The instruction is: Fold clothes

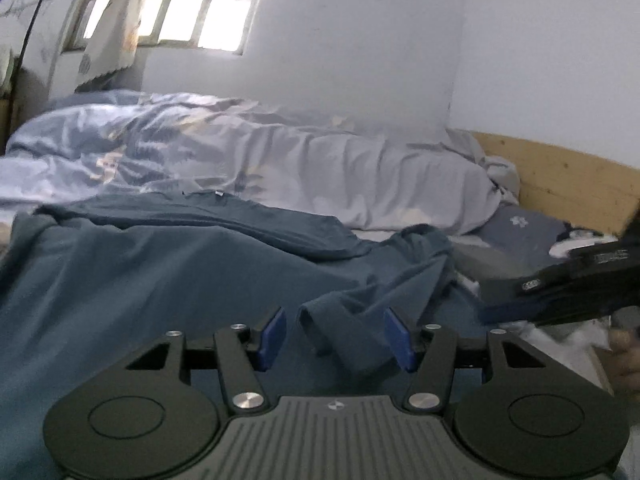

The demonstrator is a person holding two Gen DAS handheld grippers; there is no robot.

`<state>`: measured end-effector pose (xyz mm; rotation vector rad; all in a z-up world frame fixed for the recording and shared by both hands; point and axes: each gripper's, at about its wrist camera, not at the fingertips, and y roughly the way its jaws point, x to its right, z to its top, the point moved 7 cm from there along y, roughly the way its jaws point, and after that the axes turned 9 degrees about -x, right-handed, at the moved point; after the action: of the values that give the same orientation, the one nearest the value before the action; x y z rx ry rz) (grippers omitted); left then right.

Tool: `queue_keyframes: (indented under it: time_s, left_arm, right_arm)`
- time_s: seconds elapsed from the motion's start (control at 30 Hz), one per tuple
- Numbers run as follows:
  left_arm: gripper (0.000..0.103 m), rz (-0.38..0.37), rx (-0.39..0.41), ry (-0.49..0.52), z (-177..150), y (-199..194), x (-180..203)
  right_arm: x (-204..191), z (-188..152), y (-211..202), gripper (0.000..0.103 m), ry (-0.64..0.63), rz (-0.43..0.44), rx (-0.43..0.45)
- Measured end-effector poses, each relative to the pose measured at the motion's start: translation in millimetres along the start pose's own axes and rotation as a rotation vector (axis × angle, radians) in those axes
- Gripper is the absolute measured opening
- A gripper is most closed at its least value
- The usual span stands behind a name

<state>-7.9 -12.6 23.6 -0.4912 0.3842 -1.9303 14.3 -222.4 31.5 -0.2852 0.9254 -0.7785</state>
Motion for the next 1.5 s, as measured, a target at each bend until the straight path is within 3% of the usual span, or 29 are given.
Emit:
queue_keyframes:
  time_s: [0.13, 0.27, 0.33, 0.43, 0.5, 0.6, 0.77, 1.0, 1.17, 1.27, 1.37, 1.5]
  left_arm:
    - [0.054, 0.009, 0.023, 0.086, -5.0, -9.4, 10.4]
    - [0.055, 0.007, 0.042, 0.147, -8.3, -14.8, 20.7]
    - [0.055, 0.014, 0.047, 0.174, -10.8, -14.9, 22.4]
    - [0.055, 0.032, 0.052, 0.227, -15.3, -13.8, 25.8]
    - [0.056, 0.067, 0.053, 0.272, -18.0, -11.7, 28.6]
    - [0.056, 0.126, 0.063, 0.352, -19.8, -7.8, 35.0]
    - [0.057, 0.182, 0.104, 0.501, -21.4, -1.0, 57.2]
    - [0.057, 0.325, 0.19, 0.733, -23.5, 20.2, 95.5]
    - [0.058, 0.364, 0.198, 0.886, -31.0, 40.5, 117.0]
    - [0.056, 0.378, 0.194, 0.91, -32.2, 48.4, 120.8]
    - [0.046, 0.395, 0.196, 0.9, -30.3, 50.9, 122.1]
    - [0.013, 0.391, 0.198, 0.878, -26.5, 50.1, 125.0]
  right_arm:
    - [-5.1, -14.2, 48.1, 0.041, 0.1, 0.055, -0.083]
    - [-0.7, -21.4, 73.0, 0.04, 0.2, 0.071, -0.088]
    - [2.6, -19.5, 77.4, 0.028, 0.245, 0.092, -0.061]
    - [8.2, -12.6, 80.1, 0.023, 0.305, 0.135, -0.024]
    - [11.0, -9.2, 81.6, 0.012, 0.336, 0.161, -0.014]
    - [9.6, -2.7, 77.2, 0.006, 0.357, 0.183, -0.014]
    - [1.6, 12.7, 56.4, 0.006, 0.356, 0.228, 0.01]
    - [-0.1, 16.6, 42.3, 0.006, 0.357, 0.224, -0.031]
    - [-1.2, 20.4, 25.8, 0.006, 0.372, 0.253, -0.018]
    - [1.2, 23.0, 14.8, 0.006, 0.384, 0.26, 0.005]
    - [4.7, 24.8, 11.6, 0.006, 0.387, 0.241, 0.013]
    - [8.1, 22.0, 9.9, 0.006, 0.384, 0.216, 0.005]
